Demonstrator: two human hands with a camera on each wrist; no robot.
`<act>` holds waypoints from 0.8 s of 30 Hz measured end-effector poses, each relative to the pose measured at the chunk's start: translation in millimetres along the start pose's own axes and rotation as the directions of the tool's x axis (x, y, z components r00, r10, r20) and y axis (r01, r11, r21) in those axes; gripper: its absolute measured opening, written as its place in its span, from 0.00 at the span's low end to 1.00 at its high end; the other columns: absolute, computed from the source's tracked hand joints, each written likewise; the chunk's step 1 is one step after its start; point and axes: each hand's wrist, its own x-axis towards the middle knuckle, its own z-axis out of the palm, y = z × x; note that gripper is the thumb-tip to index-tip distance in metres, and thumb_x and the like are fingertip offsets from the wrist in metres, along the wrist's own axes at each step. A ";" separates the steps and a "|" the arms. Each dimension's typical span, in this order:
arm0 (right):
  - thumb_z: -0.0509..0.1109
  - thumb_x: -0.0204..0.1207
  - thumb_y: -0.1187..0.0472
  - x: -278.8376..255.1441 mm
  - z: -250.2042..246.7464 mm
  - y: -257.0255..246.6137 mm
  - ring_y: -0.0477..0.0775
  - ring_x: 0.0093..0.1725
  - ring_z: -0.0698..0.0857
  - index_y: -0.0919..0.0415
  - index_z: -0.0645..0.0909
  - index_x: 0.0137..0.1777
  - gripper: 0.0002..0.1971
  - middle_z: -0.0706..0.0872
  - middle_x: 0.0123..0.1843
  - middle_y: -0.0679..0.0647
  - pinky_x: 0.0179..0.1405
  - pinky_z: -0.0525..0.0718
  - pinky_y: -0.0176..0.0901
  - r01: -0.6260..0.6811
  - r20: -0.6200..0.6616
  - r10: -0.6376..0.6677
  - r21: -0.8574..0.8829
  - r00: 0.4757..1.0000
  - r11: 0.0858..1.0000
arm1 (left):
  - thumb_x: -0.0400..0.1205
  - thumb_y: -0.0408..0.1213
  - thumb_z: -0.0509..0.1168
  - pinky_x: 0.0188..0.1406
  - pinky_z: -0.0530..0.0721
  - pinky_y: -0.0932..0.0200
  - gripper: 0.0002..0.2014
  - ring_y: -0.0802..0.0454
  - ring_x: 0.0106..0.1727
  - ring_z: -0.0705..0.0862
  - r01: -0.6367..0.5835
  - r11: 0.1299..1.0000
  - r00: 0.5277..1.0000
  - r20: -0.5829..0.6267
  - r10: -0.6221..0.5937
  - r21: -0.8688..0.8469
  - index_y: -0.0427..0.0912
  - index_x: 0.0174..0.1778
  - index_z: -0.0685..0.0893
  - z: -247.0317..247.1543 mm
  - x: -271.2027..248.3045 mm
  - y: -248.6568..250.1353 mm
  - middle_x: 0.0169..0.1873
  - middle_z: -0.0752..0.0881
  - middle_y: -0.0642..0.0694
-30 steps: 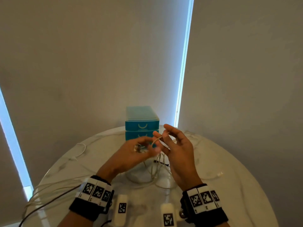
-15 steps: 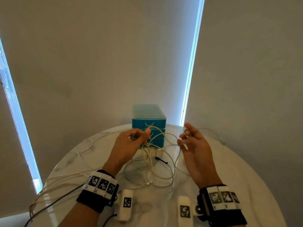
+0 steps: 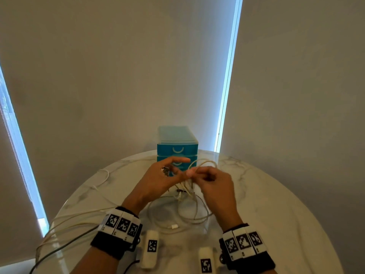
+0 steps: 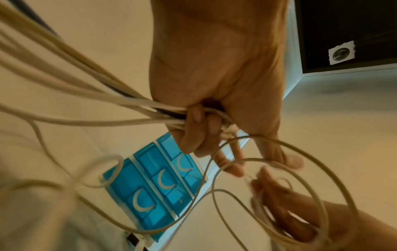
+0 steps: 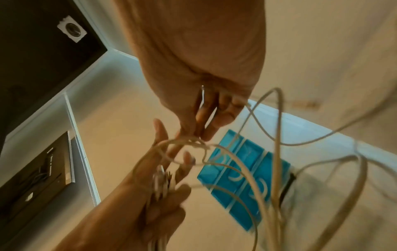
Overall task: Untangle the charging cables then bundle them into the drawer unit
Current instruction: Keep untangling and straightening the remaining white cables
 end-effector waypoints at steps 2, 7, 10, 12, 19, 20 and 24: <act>0.85 0.77 0.61 5.3 -11.8 -6.2 0.48 0.46 0.95 0.55 0.96 0.51 0.04 0.97 0.45 0.51 0.41 0.91 0.42 -0.012 -0.168 0.047 0.205 0.985 0.979 | 0.73 0.58 0.85 0.48 0.83 0.76 0.27 0.63 0.50 0.92 0.101 0.985 0.989 0.092 -0.115 0.142 0.67 0.68 0.88 -2.9 0.4 -9.0 0.48 0.95 0.53; 0.75 0.87 0.65 15.7 -50.1 -24.6 0.51 0.58 0.95 0.65 0.87 0.65 0.10 0.96 0.60 0.58 0.54 0.92 0.36 0.158 -0.333 0.217 0.806 0.917 0.571 | 0.69 0.48 0.90 0.49 0.86 0.61 0.15 0.60 0.46 0.93 0.299 0.906 0.951 -0.019 -0.307 0.300 0.59 0.50 0.96 -16.4 4.0 -32.9 0.39 0.96 0.55; 0.76 0.86 0.65 14.5 -50.0 -15.3 0.56 0.64 0.94 0.65 0.88 0.66 0.11 0.95 0.64 0.62 0.63 0.92 0.44 0.056 -0.261 0.267 0.805 0.928 0.590 | 0.77 0.41 0.83 0.54 0.91 0.52 0.09 0.58 0.45 0.92 0.292 0.904 0.948 -0.219 -0.230 0.312 0.61 0.48 0.95 -19.5 4.6 -32.0 0.39 0.95 0.57; 0.77 0.85 0.67 11.5 -39.6 -11.9 0.59 0.65 0.94 0.67 0.88 0.66 0.12 0.95 0.63 0.65 0.68 0.91 0.49 -0.032 -0.200 0.286 0.766 0.937 0.642 | 0.83 0.40 0.76 0.50 0.91 0.49 0.09 0.54 0.42 0.91 0.246 0.930 0.935 -0.319 -0.154 0.274 0.62 0.51 0.93 -17.6 4.6 -26.3 0.40 0.94 0.53; 0.70 0.88 0.69 -0.6 -26.6 -42.3 0.61 0.67 0.94 0.70 0.84 0.72 0.15 0.94 0.66 0.65 0.67 0.91 0.49 -0.145 0.089 0.124 0.792 0.988 0.593 | 0.78 0.63 0.80 0.44 0.81 0.77 0.21 0.66 0.48 0.90 0.058 0.982 0.997 -0.060 -0.048 0.179 0.71 0.67 0.87 -0.2 2.5 -11.7 0.44 0.93 0.55; 0.71 0.86 0.68 -2.7 -24.0 -48.1 0.60 0.66 0.94 0.69 0.84 0.71 0.15 0.94 0.65 0.64 0.64 0.93 0.46 -0.171 0.131 0.110 0.787 0.985 0.593 | 0.78 0.64 0.79 0.43 0.80 0.76 0.20 0.67 0.47 0.90 0.069 0.971 0.997 -0.043 -0.061 0.229 0.70 0.65 0.88 0.9 2.4 -15.9 0.44 0.93 0.56; 0.71 0.81 0.64 0.0 -34.0 -57.1 0.52 0.61 0.96 0.66 0.86 0.68 0.16 0.95 0.65 0.60 0.48 0.93 0.31 -0.092 0.067 0.106 0.962 0.992 0.256 | 0.85 0.66 0.69 0.43 0.82 0.63 0.17 0.62 0.45 0.90 0.132 0.953 0.989 -0.100 -0.108 0.273 0.59 0.47 0.96 -6.1 2.6 -24.0 0.39 0.94 0.56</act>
